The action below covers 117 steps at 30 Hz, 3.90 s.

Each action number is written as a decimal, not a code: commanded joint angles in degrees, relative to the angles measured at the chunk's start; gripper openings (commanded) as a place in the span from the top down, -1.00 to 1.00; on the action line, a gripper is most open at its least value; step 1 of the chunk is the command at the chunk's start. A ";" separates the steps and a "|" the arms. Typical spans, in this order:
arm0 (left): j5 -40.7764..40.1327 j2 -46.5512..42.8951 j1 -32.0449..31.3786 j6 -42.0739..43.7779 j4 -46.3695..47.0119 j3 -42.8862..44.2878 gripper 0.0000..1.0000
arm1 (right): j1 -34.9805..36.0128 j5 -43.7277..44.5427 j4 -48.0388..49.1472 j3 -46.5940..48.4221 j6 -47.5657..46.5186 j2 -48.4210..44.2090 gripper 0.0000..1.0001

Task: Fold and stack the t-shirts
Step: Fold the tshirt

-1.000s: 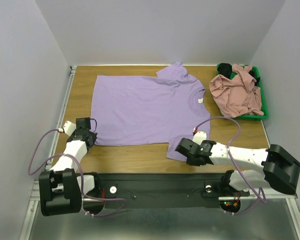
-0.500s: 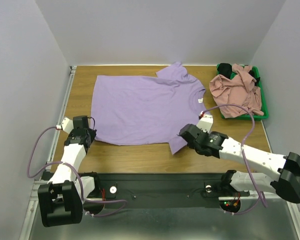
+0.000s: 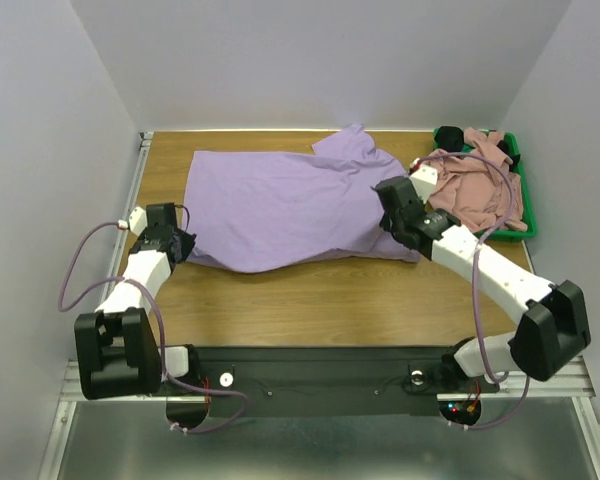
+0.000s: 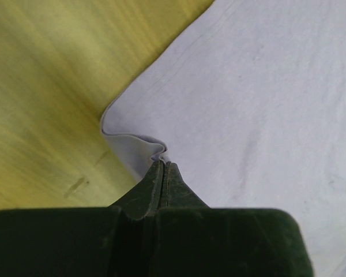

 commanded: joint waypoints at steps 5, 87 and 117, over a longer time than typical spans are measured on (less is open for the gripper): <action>0.79 10.52 0.30 1.46 2.81 10.99 1.00 | -7.57 -6.40 7.76 9.99 -10.05 10.36 0.99; 6.67 13.61 2.93 9.20 8.61 8.54 -0.97 | -15.30 -52.63 9.87 39.17 -17.00 48.69 -0.99; 8.96 12.64 2.76 10.25 8.43 7.22 -0.97 | -14.60 -45.08 12.86 24.94 -10.94 38.04 -0.59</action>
